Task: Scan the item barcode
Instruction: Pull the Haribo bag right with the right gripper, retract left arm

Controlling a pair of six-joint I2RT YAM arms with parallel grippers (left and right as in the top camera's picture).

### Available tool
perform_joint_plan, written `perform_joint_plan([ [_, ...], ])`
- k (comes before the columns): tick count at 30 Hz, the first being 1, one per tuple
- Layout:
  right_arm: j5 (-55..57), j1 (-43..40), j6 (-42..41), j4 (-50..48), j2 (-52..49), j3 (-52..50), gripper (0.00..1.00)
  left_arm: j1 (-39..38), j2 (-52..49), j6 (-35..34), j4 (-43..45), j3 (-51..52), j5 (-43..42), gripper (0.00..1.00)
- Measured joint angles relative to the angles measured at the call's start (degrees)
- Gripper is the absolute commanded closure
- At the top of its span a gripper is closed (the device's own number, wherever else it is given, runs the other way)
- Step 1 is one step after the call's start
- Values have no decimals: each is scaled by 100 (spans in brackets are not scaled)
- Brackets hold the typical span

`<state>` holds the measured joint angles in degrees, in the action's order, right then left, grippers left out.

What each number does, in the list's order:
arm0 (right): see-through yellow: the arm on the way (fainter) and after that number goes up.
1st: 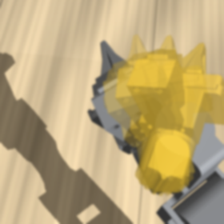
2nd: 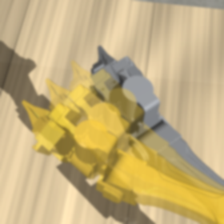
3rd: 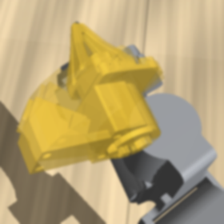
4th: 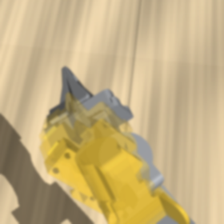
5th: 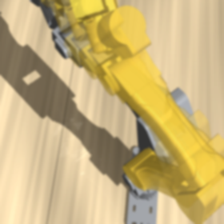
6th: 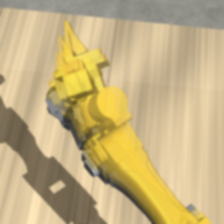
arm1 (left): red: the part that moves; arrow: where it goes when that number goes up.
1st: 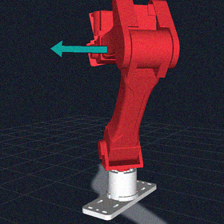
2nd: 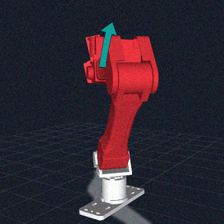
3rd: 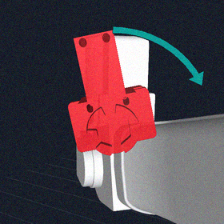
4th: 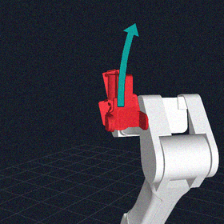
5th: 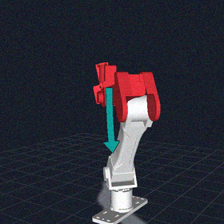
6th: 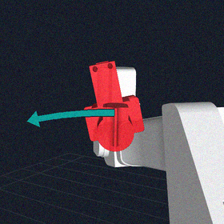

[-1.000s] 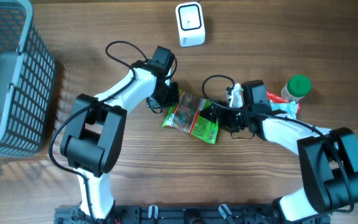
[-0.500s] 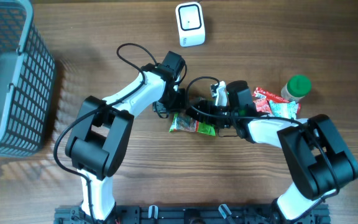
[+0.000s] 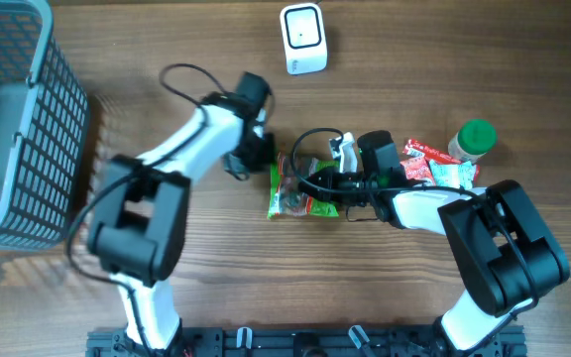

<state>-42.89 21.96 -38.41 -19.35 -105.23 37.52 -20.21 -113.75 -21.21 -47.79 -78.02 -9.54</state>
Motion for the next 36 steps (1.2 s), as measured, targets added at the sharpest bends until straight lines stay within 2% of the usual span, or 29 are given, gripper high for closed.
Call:
perform_joint_plan([
  [4, -476, -243, 199, -42, 2, -2, 96, 575, 640, -13, -52, -17, 284, 96],
  [10, -1609, -789, 863, -603, 144, -11, 96, 1390, 1259, -31, -66, -98, 487, 96],
  [15, -2295, -916, 1274, -730, 1003, -11, 96, 1849, 1257, 0, -76, -101, 540, 95],
  [20, -2618, -916, 1368, -595, 2013, -9, 96, 1950, 1257, 275, -72, -101, 542, 96],
  [25, -2806, -916, 1434, -74, 2616, 7, 96, 1947, 1257, 726, -48, -101, 542, 93],
  [30, -2824, -990, 1403, 780, 2671, 48, 96, 1954, 1257, 1180, -22, -101, 586, 89],
  [36, -2817, -1615, 1427, 1722, 2839, 142, 96, 2146, 1257, 1344, -22, -101, 675, 82],
])
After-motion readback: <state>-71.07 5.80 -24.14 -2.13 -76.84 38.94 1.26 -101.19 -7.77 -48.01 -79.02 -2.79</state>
